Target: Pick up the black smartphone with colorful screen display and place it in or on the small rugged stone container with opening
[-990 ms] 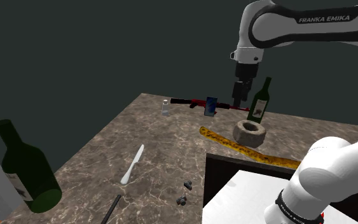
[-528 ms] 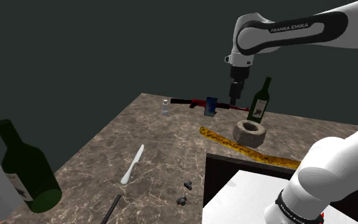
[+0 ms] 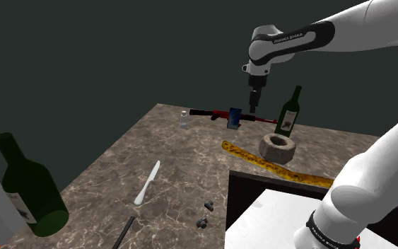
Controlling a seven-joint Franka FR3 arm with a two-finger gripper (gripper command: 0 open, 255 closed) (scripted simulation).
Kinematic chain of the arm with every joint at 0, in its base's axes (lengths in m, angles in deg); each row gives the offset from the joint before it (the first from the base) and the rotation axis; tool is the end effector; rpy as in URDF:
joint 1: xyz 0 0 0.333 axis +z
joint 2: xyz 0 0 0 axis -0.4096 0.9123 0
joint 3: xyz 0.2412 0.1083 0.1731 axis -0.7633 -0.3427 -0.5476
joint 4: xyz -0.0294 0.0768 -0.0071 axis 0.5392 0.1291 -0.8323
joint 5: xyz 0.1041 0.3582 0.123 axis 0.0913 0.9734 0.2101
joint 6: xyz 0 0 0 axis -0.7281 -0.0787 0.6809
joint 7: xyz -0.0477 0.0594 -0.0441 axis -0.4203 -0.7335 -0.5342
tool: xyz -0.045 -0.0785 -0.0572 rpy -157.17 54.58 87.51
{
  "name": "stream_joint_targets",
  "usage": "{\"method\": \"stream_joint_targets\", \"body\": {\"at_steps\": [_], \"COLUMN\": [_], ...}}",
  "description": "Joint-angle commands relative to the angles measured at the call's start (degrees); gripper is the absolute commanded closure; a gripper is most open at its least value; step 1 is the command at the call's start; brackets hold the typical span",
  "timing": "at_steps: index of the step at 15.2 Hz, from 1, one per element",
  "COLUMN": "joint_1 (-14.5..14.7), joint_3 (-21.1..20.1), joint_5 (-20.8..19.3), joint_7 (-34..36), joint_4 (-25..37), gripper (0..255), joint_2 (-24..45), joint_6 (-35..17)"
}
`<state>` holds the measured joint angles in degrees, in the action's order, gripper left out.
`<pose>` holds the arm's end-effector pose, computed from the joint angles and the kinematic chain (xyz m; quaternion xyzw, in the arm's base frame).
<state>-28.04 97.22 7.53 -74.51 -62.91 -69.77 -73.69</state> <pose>0.4541 -0.1548 0.4973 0.9808 0.1874 -0.0536 0.0073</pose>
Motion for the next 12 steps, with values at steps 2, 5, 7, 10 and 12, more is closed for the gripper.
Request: {"method": "stream_joint_targets", "body": {"at_steps": [2, 5, 7, 10, 12], "joint_1": [-0.36, -1.0, -1.61, -2.86, -3.88], "joint_3": [1.71, 2.86, 3.35, 3.65, 3.61], "joint_5": [0.67, 1.92, 2.95, 4.66, 5.82], "joint_7": [-4.94, -9.65, -12.7, -17.05, -19.75], "joint_4": [4.86, 10.46, 14.65, 21.68, 26.96], "gripper": [0, 0, 0, 0, 0], "joint_2": [6.73, 13.34, 17.87, 24.84, 29.64], "joint_6": [-2.13, -3.3, -3.72, -3.76, -3.35]}}
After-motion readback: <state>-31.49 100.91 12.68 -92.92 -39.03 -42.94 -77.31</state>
